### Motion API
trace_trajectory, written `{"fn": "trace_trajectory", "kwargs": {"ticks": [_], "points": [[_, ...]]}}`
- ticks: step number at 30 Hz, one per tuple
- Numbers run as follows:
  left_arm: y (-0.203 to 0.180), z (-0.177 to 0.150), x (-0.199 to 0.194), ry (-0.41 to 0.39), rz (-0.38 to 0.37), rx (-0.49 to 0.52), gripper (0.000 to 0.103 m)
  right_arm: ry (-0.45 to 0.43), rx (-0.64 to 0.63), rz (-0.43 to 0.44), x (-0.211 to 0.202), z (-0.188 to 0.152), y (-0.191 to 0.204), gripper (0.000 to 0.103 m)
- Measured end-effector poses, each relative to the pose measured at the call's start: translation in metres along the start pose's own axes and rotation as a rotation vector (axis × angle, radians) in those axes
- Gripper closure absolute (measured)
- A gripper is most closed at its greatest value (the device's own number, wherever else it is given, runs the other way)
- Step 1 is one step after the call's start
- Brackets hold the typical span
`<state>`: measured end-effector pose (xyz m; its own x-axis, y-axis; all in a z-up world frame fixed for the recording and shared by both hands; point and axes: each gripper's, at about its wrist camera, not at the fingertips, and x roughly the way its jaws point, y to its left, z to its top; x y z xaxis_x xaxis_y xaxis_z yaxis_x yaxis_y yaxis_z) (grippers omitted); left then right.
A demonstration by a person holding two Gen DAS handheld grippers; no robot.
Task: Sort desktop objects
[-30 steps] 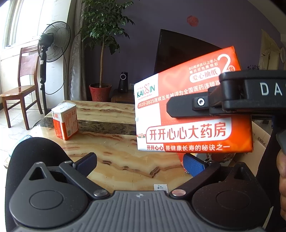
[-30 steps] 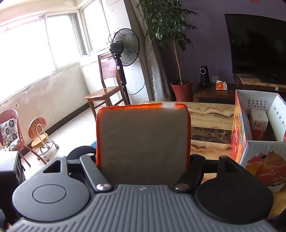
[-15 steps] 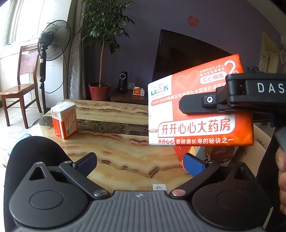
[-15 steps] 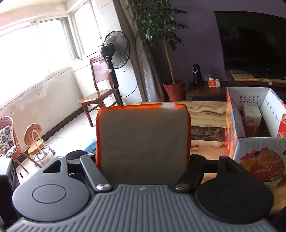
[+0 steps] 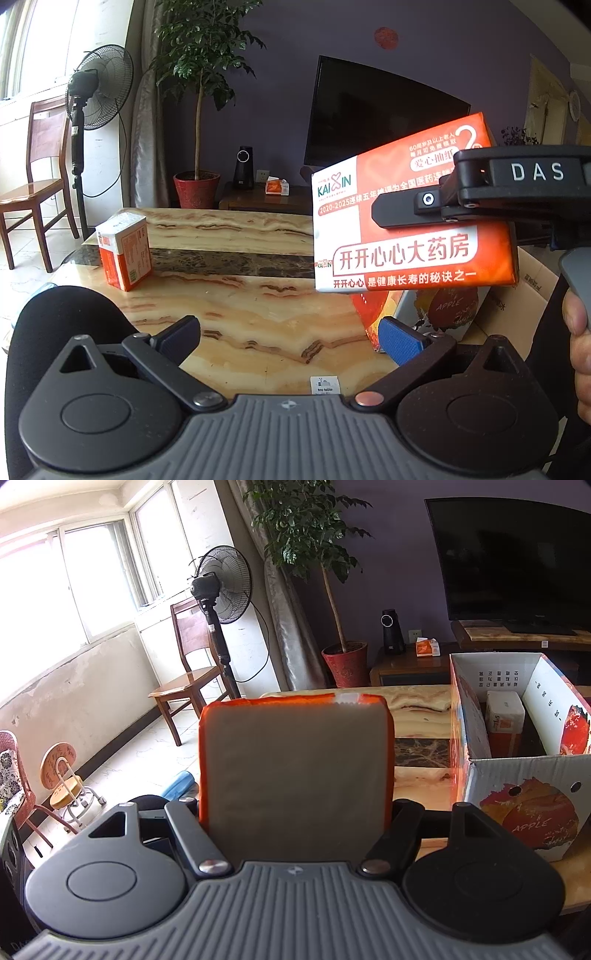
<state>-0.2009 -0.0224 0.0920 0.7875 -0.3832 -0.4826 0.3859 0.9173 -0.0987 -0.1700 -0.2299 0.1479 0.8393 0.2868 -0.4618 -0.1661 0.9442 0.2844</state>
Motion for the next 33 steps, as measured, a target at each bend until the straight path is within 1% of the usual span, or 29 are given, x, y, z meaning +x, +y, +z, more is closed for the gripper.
{"fn": "trace_trajectory", "kwargs": {"ticks": [10,33], "points": [[-0.0007,-0.0001,0.0011,0.003,-0.004,0.011,0.001,0.005,0.008,-0.003,0.0009,-0.0006,-0.0042,0.029],[-0.0012,0.0002,-0.0006,0.004,-0.003,0.016,0.001,0.018,-0.012,0.004,0.0021,-0.0015,0.0007,0.029]]}}
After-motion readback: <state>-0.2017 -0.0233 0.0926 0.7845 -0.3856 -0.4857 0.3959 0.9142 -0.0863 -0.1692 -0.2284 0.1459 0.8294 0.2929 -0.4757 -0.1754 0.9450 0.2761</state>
